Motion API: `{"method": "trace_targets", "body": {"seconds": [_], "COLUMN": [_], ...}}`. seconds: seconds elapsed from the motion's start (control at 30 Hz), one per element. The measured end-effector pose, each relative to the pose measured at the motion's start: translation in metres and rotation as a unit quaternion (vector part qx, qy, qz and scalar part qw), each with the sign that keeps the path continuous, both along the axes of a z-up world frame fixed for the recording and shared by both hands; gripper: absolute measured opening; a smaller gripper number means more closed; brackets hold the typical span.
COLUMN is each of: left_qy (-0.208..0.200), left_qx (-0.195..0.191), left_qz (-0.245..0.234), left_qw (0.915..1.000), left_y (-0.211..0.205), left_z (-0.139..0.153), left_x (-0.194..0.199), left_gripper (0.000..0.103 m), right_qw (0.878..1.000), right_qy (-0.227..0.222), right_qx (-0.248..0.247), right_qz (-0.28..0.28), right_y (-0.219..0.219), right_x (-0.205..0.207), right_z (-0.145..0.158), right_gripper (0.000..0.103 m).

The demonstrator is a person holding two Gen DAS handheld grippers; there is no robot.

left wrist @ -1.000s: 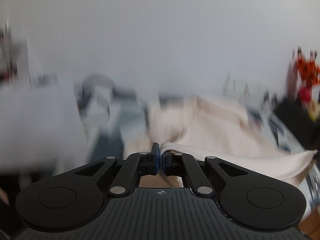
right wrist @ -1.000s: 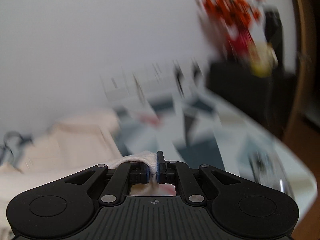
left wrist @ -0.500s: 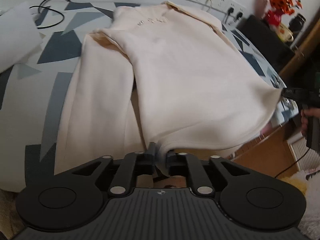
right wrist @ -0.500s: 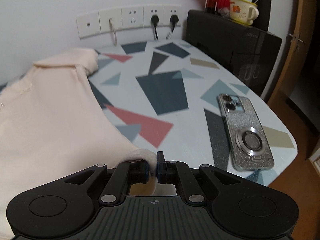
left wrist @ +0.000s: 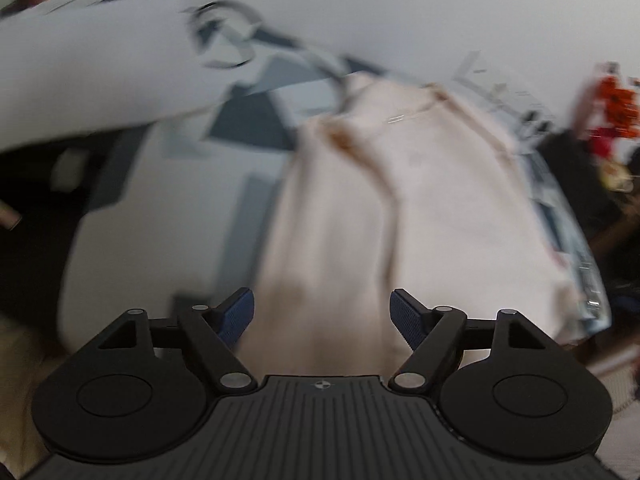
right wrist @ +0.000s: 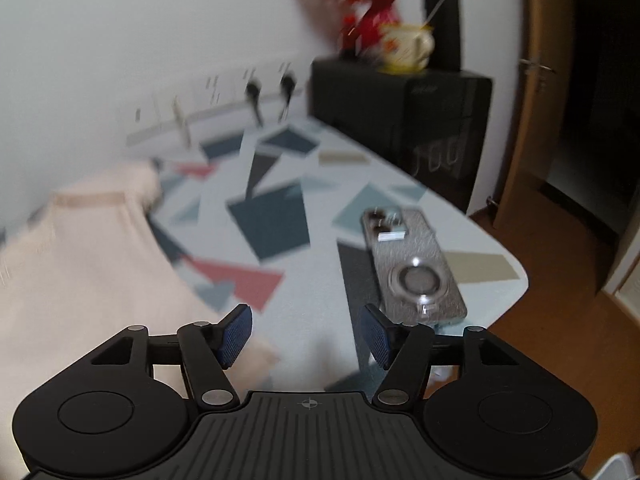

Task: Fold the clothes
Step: 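Lay the garment flat on the table and open both grippers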

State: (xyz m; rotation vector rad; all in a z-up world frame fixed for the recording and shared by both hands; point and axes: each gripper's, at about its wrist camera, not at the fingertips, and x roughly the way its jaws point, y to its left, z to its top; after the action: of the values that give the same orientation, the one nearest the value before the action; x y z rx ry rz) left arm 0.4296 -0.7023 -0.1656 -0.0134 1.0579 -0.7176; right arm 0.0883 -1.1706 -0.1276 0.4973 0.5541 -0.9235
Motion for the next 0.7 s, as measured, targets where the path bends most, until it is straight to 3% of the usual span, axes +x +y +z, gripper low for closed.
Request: {"method": "trace_targets", "body": {"seconds": [0.13,0.27,0.47,0.57,0.7], "left_qy": [-0.004,-0.017,-0.053,-0.085,-0.095], "left_qx": [0.038,0.061,0.074,0.071,0.053], "left_qz": [-0.001,-0.005,-0.045,-0.072,-0.108], "left_qw": [0.9993,0.998,0.9948,0.9912,0.9882], "left_y": [0.003,0.01,0.021,0.02,0.01], "left_z": [-0.021,-0.04,-0.079,-0.097,-0.111], "left_x": [-0.017,-0.035,-0.046,-0.048,-0.048], "left_gripper": [0.077,0.079,0.08,0.08,0.077], "right_qw": [0.997,0.989,0.977,0.971,0.967], "right_qy": [-0.07,-0.088,-0.087,-0.075,-0.055], "right_qx": [0.004,0.013,0.042,0.036,0.022], "right_qz": [0.031,0.115,0.191,0.222,0.246], "right_y": [0.01,0.035,0.069,0.085,0.102], "right_x": [0.018,0.067,0.135,0.156,0.171], "right_z": [0.025,0.032,0.025,0.027,0.03], "right_gripper": [0.057,0.061,0.06,0.06,0.06]}}
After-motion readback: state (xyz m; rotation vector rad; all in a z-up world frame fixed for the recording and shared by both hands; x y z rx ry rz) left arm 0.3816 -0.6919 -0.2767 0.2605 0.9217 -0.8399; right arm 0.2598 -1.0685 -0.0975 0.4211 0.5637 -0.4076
